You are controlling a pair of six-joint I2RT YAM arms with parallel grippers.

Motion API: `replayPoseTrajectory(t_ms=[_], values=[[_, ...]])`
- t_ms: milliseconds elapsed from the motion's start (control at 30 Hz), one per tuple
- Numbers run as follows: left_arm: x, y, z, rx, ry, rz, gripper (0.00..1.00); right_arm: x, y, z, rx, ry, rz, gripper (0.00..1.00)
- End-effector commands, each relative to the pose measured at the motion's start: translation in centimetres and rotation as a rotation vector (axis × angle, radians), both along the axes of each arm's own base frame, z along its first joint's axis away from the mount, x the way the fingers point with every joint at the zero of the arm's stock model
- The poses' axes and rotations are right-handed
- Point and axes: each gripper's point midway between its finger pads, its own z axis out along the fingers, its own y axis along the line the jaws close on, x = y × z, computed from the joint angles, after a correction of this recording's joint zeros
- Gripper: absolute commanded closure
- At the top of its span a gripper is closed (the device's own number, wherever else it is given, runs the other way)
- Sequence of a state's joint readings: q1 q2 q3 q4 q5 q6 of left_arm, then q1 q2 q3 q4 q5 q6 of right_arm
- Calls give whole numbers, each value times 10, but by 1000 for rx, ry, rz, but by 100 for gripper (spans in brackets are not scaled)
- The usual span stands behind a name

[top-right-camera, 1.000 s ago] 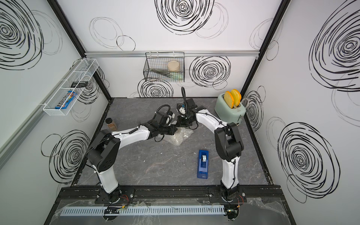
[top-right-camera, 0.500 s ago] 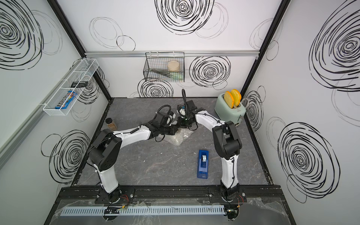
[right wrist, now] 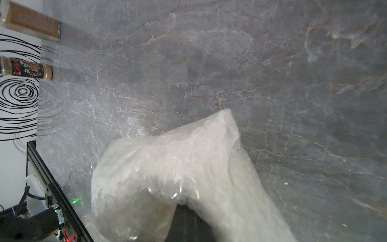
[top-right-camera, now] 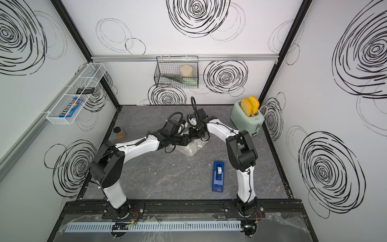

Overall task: Wrap mugs in bubble wrap
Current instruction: Wrap the mug in bubble wrap.

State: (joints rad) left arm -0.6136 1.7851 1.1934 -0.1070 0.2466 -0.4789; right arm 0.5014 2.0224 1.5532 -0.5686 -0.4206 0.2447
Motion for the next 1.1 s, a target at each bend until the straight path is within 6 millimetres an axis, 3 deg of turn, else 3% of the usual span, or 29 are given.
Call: replayPoseTrajectory(t_ms=[0, 133, 333, 600, 733, 833, 967, 1067], values=[[16, 10, 33, -29, -90, 51, 69, -15, -7, -22, -75, 69, 12, 100], [22, 21, 27, -9, -90, 77, 78, -15, -5, -19, -61, 66, 17, 100], [30, 17, 8, 22, -63, 73, 95, -16, -1, -12, -36, 61, 20, 100], [29, 4, -26, 90, -20, 42, 100, -15, 6, 7, 16, 39, 28, 100], [24, 2, -36, 99, -6, 38, 100, -9, 7, 33, 58, -2, 13, 100], [24, 3, -39, 102, -3, 41, 100, -5, 4, 65, 99, -59, -16, 100], [25, 4, -42, 108, -1, 45, 100, -2, -9, 108, 138, -147, -72, 87], [25, 3, -41, 106, -1, 44, 100, -9, -26, 123, 130, -177, -118, 79]])
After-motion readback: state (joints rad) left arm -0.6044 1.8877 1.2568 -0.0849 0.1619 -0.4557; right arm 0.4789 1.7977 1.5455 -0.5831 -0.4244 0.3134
